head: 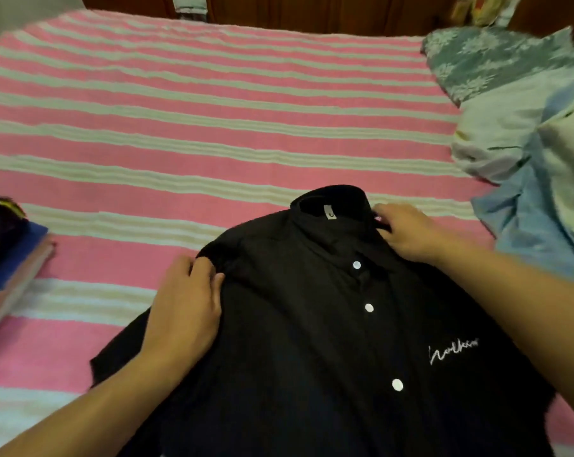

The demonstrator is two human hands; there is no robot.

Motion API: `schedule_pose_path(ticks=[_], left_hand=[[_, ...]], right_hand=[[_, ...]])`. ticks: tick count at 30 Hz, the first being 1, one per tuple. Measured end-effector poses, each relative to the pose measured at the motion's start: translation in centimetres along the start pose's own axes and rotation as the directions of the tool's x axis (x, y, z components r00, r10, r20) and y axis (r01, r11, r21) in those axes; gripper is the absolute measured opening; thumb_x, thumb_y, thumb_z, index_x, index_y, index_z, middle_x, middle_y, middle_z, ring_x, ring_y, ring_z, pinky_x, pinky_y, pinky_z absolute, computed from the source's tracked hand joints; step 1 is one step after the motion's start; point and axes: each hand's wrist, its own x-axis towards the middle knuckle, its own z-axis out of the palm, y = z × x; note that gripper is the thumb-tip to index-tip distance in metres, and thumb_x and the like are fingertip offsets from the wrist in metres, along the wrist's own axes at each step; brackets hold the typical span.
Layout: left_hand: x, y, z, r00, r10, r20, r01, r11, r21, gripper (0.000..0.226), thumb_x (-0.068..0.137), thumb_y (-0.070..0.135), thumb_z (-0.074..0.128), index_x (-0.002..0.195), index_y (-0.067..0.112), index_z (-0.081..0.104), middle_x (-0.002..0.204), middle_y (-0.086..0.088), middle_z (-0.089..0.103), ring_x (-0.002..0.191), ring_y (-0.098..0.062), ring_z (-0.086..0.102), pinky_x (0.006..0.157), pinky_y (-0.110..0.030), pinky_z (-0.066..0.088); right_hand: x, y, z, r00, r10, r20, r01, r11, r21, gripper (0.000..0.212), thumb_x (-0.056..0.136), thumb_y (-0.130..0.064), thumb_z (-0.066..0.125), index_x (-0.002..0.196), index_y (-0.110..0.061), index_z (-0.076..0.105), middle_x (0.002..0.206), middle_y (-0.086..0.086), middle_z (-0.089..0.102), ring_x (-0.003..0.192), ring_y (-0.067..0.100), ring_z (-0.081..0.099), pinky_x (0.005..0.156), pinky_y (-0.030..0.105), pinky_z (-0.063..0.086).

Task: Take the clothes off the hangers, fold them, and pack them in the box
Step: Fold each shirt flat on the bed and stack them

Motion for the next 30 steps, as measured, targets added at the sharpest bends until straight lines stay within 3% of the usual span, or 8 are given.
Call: schedule_pose_path(ticks=[4,8,12,16,20,24,26,30], left_hand=[[3.2,-1.4,-4.1,0.979,-0.171,0.112,0.165,0.985,0.055,0.027,0.104,0.027,0.041,0.080,0.018,0.038,0.081,-0.001,0.044,0.068,-0.027,0.046,0.060,-0.040,0.032],[11.6,-3.7,-8.2,0.986,-0.117,0.117,0.075,0.946,0.315,0.018,0.103,0.017,0.044,0.086,0.015,0.039,0.088,-0.007,0.046,0.079,-0.037,0.052,0.066,-0.045,0.038],[19.5,-3.5,-8.0,0.982,-0.121,0.147,0.020,0.835,0.550,0.028,0.102,0.028,0.051,0.121,0.007,0.052,0.129,-0.021,0.051,0.116,-0.043,0.050,0.089,-0.053,0.047],[17.8,1.5,-4.1,0.946,-0.073,0.316,-0.064,0.914,0.401,0.065,0.096,0.035,0.056,0.155,0.022,0.032,0.161,-0.016,0.026,0.144,-0.039,0.028,0.112,-0.052,0.034],[8.5,4.6,-1.5,0.803,0.162,0.574,-0.357,0.902,0.244,0.066,0.092,0.055,0.049,0.155,0.045,0.030,0.162,-0.010,0.026,0.144,-0.037,0.032,0.112,-0.052,0.037],[3.2,7.1,-3.1,0.531,0.361,0.766,-0.561,0.828,-0.001,0.059,0.076,0.064,0.050,0.132,0.046,0.054,0.112,0.009,0.060,0.091,-0.013,0.063,0.072,-0.030,0.057],[4.9,8.3,-4.3,0.495,0.388,0.778,-0.548,0.834,-0.067,0.047,0.088,0.055,0.045,0.131,0.042,0.056,0.112,0.012,0.059,0.098,-0.012,0.063,0.083,-0.030,0.056],[13.4,9.3,-3.8,0.847,0.159,0.506,-0.151,0.987,-0.058,0.026,0.098,0.034,0.043,0.113,0.029,0.063,0.106,0.009,0.065,0.099,-0.013,0.062,0.088,-0.033,0.051]], right_hand=[[0.8,0.6,-2.6,0.993,0.074,0.095,-0.076,0.997,0.016,0.020,0.102,-0.024,0.054,0.114,-0.017,0.068,0.113,0.008,0.070,0.105,0.033,0.063,0.075,0.033,0.040],[4.6,-0.5,-6.6,0.959,0.213,0.188,-0.234,0.967,0.101,0.035,0.107,-0.033,0.042,0.089,-0.013,0.064,0.109,0.014,0.065,0.098,0.029,0.057,0.075,0.030,0.031],[10.6,-0.7,-7.7,0.965,0.252,0.077,-0.262,0.949,0.174,0.040,0.106,-0.042,0.038,0.125,-0.010,0.055,0.129,0.015,0.057,0.120,0.034,0.052,0.090,0.037,0.038],[8.9,-2.6,-5.4,0.975,0.220,0.028,-0.221,0.973,0.060,0.071,0.099,-0.021,0.054,0.159,-0.024,0.017,0.161,0.010,0.020,0.145,0.037,0.022,0.115,0.048,0.029],[7.2,-3.8,-5.5,1.000,-0.008,0.021,0.006,0.997,0.082,0.092,0.086,0.002,0.055,0.160,-0.030,0.010,0.166,-0.001,0.008,0.149,0.030,0.013,0.118,0.043,0.026],[9.0,-4.9,-5.7,0.968,-0.096,0.230,0.080,0.994,0.078,0.102,0.082,0.006,0.052,0.160,-0.034,0.001,0.168,-0.008,0.003,0.151,0.026,0.002,0.122,0.044,0.021],[10.0,-5.0,-5.4,0.947,-0.106,0.303,0.113,0.994,-0.004,0.099,0.084,0.003,0.053,0.160,-0.033,0.001,0.167,-0.006,0.013,0.151,0.030,0.005,0.121,0.045,0.023],[12.0,-4.1,-5.2,0.978,-0.061,0.201,0.090,0.987,-0.134,0.075,0.087,-0.006,0.056,0.153,-0.029,0.032,0.136,0.000,0.054,0.124,0.029,0.039,0.104,0.038,0.036]])
